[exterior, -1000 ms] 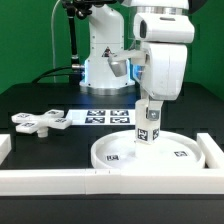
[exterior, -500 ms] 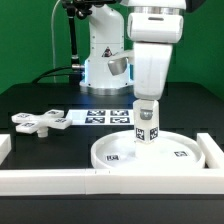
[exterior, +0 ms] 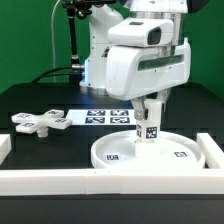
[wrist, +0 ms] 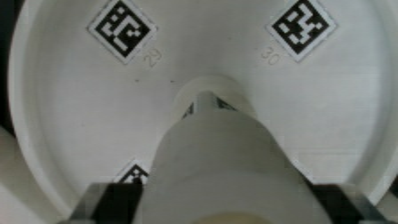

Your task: Assemble round table

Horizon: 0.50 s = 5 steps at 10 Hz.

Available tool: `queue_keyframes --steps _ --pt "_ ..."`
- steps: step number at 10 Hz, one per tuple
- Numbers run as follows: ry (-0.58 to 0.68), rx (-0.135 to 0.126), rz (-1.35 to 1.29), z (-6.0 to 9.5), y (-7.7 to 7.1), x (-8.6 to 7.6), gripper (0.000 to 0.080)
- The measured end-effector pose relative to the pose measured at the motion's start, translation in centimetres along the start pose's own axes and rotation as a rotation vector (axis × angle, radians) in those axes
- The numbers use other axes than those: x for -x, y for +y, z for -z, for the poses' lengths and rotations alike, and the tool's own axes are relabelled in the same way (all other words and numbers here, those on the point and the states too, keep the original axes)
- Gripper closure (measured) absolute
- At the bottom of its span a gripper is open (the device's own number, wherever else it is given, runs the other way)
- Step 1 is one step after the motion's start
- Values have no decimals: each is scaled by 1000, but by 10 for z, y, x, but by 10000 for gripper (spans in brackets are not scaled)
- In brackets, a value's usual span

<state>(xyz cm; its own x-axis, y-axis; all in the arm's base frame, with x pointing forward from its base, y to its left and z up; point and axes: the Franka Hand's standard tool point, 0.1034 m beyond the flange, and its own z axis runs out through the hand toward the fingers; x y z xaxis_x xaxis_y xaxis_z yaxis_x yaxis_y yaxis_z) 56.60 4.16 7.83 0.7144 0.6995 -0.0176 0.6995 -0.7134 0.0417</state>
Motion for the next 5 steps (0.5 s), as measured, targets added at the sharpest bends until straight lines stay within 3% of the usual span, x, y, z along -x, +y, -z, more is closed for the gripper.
queue_keyframes --steps 3,5 --pt "3 -5 -179 0 -1 0 382" --pt "7 -39 -360 -1 2 4 382"
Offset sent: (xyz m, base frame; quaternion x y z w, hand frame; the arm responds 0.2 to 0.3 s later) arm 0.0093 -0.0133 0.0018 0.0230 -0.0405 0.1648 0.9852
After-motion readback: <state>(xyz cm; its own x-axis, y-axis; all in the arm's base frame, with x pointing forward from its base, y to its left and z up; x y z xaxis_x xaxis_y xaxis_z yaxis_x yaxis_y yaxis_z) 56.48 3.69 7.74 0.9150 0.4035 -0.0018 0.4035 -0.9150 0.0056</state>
